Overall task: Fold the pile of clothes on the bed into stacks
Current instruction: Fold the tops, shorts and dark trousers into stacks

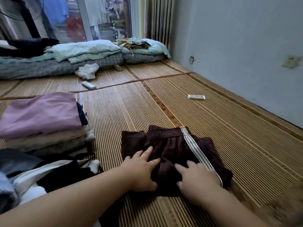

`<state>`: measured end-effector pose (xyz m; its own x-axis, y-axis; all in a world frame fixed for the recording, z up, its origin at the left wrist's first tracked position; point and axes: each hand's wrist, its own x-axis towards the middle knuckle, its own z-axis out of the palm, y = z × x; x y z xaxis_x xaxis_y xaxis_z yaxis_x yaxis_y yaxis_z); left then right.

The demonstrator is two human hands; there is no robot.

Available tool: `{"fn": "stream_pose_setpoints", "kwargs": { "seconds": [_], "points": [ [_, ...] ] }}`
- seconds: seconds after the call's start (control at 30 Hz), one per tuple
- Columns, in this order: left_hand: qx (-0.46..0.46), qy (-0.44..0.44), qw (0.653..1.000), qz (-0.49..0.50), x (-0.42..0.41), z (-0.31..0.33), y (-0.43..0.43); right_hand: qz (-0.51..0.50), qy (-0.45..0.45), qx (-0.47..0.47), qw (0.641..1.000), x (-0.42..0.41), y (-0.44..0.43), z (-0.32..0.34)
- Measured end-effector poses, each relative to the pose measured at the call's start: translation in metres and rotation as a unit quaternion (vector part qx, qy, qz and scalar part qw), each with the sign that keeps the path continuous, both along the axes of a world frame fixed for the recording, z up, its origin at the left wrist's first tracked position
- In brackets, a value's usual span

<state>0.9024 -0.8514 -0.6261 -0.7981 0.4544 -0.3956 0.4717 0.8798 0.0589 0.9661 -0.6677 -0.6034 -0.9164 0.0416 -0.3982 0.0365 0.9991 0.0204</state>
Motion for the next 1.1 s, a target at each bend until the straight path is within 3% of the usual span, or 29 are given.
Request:
{"fn": "stream_pose_setpoints", "kwargs": {
  "seconds": [0.27,0.37,0.5,0.6,0.67,0.73,0.83,0.9,1.0,1.1],
  "points": [
    [0.023,-0.007,0.995,0.092,-0.026,0.02,0.008,-0.023,0.02,-0.013,0.999,-0.063,0.004,-0.009],
    [0.071,-0.004,0.995,0.075,-0.01,0.056,-0.029,-0.019,0.127,-0.045,0.991,-0.047,-0.016,0.006],
    [0.127,-0.041,0.988,0.082,0.029,0.104,-0.111,0.052,0.235,-0.234,0.942,-0.003,-0.079,0.032],
    [0.121,-0.033,0.986,0.111,0.073,0.118,-0.176,0.115,0.164,-0.407,0.891,0.034,-0.139,0.043],
    [0.114,0.017,0.987,0.116,0.1,0.116,-0.206,0.117,0.083,-0.455,0.879,0.051,-0.174,0.045],
    [0.09,0.091,0.985,0.118,0.125,0.108,-0.229,0.116,0.049,-0.425,0.896,0.062,-0.205,0.039],
    [0.004,0.175,0.976,0.129,0.15,0.094,-0.25,0.11,0.121,-0.306,0.938,0.066,-0.228,0.031],
    [-0.031,0.19,0.971,0.142,0.158,0.085,-0.26,0.087,0.165,-0.293,0.938,0.066,-0.23,0.033],
    [-0.035,0.197,0.967,0.156,0.161,0.079,-0.266,0.019,0.166,-0.423,0.891,0.061,-0.222,0.057],
    [0.047,0.194,0.963,0.18,0.16,0.087,-0.263,-0.035,0.167,-0.558,0.812,0.057,-0.221,0.107]
  ]
}}
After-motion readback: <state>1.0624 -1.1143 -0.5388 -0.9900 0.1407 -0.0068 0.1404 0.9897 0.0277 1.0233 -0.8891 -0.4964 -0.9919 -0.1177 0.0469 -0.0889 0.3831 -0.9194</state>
